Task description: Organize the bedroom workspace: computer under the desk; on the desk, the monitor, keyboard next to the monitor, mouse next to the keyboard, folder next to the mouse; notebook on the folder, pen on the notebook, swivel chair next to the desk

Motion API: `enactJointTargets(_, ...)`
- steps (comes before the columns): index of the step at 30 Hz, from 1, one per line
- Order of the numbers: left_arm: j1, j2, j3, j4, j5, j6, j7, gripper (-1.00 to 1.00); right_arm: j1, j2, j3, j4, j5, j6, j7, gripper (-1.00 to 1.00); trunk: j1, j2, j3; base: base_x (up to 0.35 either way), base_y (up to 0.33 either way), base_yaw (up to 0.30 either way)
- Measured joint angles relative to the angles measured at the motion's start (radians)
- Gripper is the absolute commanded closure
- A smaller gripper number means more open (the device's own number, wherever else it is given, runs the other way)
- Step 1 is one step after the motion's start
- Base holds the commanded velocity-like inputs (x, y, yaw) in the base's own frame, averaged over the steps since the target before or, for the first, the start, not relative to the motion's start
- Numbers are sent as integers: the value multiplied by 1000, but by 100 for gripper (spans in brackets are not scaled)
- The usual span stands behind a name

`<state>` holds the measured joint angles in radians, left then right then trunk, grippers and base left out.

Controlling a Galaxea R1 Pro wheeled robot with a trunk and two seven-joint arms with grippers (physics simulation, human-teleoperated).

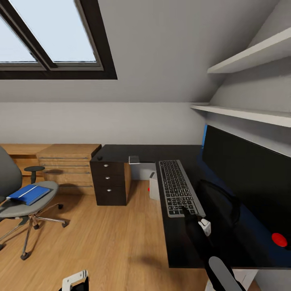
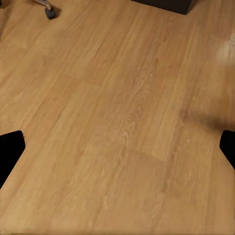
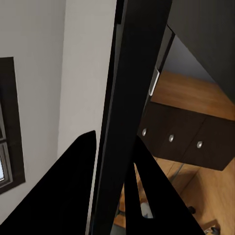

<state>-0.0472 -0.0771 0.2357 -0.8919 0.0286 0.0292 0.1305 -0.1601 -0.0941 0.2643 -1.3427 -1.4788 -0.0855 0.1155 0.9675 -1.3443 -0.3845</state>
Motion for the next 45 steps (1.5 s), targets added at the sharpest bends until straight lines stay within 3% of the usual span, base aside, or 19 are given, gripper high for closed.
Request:
enactJointTargets(6, 0, 37, 38, -45, 105, 25, -6, -100, 0, -5, -2, 3, 4, 1, 1, 100, 0, 0, 0, 0, -6, 0)
enactJointTargets(11, 0, 52, 41, -66, 142, 39, -7, -100, -2, -7, -4, 81, 1, 2, -1, 100, 0, 0, 0, 0, 0, 0)
enactJointTargets(17, 0, 54, 40, -76, 147, 41, -7, -100, -45, -10, -18, 242, 2, 50, 1, 100, 0, 0, 0, 0, 0, 0)
enactJointTargets(21, 0, 53, 40, -77, 148, 41, -6, -100, -75, -10, -77, 299, 4, 132, -2, 100, 0, 0, 0, 0, 0, 0)
enactJointTargets(26, 0, 53, 38, -77, 148, 41, -6, -100, -86, -14, -135, 319, 5, 157, -2, 100, 0, 0, 0, 0, 0, 0)
enactJointTargets(41, 0, 52, 38, -76, 148, 41, -8, -100, -90, -18, -148, 332, 4, 158, -3, 100, 0, 0, 0, 140, 0, 0)
enactJointTargets(45, 0, 52, 37, -76, 147, 41, -8, -100, -90, -16, -163, 326, 1, 156, 27, 100, 0, 0, 0, 69, 0, 0)
